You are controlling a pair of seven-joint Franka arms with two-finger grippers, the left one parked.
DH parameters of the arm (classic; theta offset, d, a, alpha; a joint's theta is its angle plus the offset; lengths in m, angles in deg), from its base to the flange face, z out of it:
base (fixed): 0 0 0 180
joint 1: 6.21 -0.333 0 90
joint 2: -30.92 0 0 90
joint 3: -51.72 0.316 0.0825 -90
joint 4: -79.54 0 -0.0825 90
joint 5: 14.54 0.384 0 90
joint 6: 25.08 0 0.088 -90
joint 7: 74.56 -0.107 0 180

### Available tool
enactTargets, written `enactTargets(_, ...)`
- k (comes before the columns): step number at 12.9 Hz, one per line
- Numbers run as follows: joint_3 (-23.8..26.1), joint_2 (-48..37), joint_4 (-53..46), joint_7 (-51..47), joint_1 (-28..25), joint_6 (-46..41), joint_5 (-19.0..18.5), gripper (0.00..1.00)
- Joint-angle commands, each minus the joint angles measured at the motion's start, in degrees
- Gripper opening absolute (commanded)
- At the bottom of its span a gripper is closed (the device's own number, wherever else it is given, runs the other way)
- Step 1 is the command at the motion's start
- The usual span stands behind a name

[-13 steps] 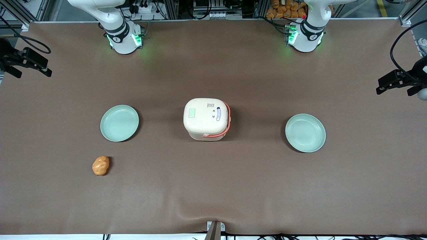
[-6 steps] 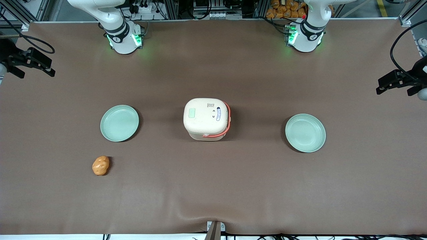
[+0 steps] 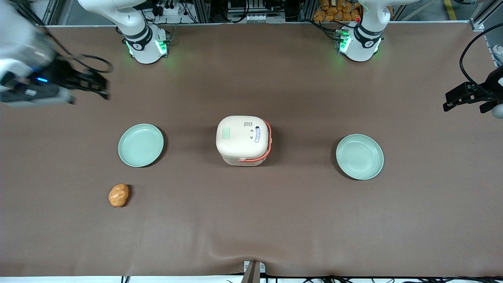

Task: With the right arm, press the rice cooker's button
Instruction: 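Move the right gripper over the cream rice cooker's green lid button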

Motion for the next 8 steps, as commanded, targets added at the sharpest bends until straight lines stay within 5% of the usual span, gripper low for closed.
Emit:
enactTargets(1, -0.6, 5.3, -1.3, -4.9, -6.0, 4.6, 0.1, 1.00)
enactTargets(3, -0.5, 9.5, -1.3, -5.1, -8.3, 9.1, 0.3, 0.94)
enactTargets(8, -0.6, 17.9, -1.3, -13.0, -15.2, 15.9, 2.1, 0.42)
